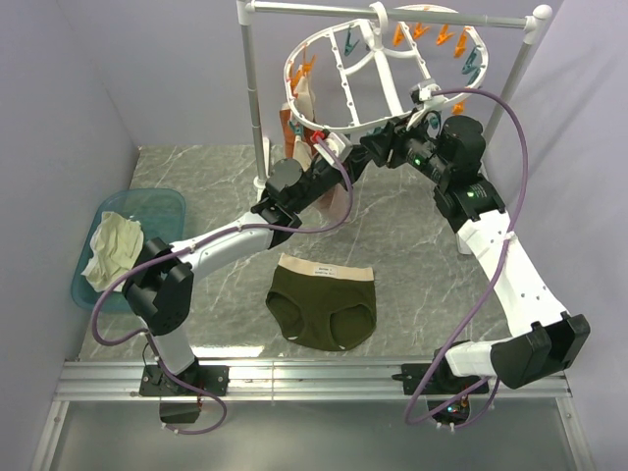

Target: Clip the underwear to the hanger

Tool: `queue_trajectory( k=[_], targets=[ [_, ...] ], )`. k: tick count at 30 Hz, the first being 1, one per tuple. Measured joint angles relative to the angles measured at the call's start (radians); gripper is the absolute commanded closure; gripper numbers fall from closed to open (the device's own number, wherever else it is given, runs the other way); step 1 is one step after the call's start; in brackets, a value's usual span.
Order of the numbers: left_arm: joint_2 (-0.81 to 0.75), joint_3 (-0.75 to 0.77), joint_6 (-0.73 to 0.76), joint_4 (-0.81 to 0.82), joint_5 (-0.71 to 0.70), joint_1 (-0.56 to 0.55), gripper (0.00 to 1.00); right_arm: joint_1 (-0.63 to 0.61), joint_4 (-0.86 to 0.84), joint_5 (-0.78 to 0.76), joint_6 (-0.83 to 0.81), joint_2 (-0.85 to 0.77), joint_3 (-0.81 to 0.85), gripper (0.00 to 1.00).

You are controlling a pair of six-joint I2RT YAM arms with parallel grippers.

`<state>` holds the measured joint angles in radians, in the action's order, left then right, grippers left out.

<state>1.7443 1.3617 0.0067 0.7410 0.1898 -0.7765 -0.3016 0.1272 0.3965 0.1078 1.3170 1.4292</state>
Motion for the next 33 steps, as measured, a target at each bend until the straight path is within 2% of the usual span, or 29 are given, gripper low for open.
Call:
queue_trajectory(
  k=[1,4,8,10,17,23,27,33],
  targets=[
    [-0.001,0.0,0.0,-0.006,0.003,0.0,0.75,0.0,-0.001,-0.001,0.002,0.0,0.001,0.6],
    [-0.002,-0.002,-0.006,-0.018,0.015,0.001,0.7,-0.002,-0.001,-0.009,0.005,0.0,0.004,0.75],
    [-0.026,-0.039,-0.019,-0.036,0.022,0.001,0.61,-0.002,-0.009,-0.012,0.011,0.0,0.006,0.9],
    [-0.041,-0.06,-0.021,-0.053,0.022,0.001,0.53,-0.002,-0.01,-0.012,0.017,0.0,0.006,0.98],
    [-0.102,-0.089,-0.038,-0.137,0.027,0.006,0.43,-0.002,-0.012,-0.011,0.037,0.0,0.006,1.0],
    [-0.271,-0.187,-0.106,-0.266,0.077,0.043,0.38,-0.002,-0.016,-0.01,0.06,0.0,0.006,1.0],
    [-0.323,-0.197,-0.15,-0.285,0.081,0.05,0.4,-0.002,-0.022,-0.001,0.096,0.0,0.006,1.0],
    [-0.256,-0.095,-0.166,-0.306,0.056,0.029,0.43,-0.002,-0.026,0.021,0.16,0.0,0.008,1.0]
  ],
)
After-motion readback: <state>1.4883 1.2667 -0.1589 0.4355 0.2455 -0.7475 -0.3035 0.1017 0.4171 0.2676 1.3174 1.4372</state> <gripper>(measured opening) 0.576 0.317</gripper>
